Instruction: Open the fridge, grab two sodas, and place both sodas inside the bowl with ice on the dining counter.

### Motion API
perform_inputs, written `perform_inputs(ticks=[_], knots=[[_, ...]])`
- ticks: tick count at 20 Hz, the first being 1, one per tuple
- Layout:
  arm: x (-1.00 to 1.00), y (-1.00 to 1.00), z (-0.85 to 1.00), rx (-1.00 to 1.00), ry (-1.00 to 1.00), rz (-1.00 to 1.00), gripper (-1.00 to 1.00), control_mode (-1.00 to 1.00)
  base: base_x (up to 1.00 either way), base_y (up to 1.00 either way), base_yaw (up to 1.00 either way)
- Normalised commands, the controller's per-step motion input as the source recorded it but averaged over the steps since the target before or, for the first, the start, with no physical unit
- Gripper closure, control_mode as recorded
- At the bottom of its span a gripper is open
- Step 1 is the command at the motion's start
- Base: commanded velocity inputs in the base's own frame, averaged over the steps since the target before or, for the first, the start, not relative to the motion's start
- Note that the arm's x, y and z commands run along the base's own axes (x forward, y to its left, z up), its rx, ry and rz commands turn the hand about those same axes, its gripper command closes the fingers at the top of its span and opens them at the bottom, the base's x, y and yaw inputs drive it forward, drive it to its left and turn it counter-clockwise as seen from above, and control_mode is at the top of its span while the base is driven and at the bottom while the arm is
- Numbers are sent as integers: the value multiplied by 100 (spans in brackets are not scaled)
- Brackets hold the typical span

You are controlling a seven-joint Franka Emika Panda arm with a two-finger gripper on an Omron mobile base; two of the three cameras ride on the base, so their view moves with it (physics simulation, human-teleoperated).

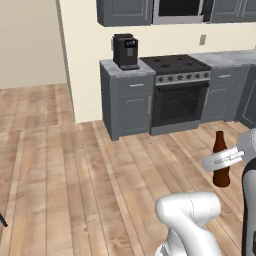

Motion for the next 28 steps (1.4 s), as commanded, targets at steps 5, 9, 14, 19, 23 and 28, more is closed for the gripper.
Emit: perform_inputs(ticks=[5, 9, 14, 19, 23, 28], knots=[[0, 0, 0, 0, 0, 0, 100, 100, 13, 37, 41], [0, 0, 0, 0, 0, 0, 100, 100, 42, 35, 38], [0, 0, 0, 0, 0, 0, 100, 100, 67, 33, 38], [0, 0, 0, 0, 0, 0, 100, 100, 81, 32, 34], [0, 0, 0, 0, 0, 0, 100, 100, 80, 27, 36], [0, 0, 0, 0, 0, 0, 100, 100, 56, 26, 38]])
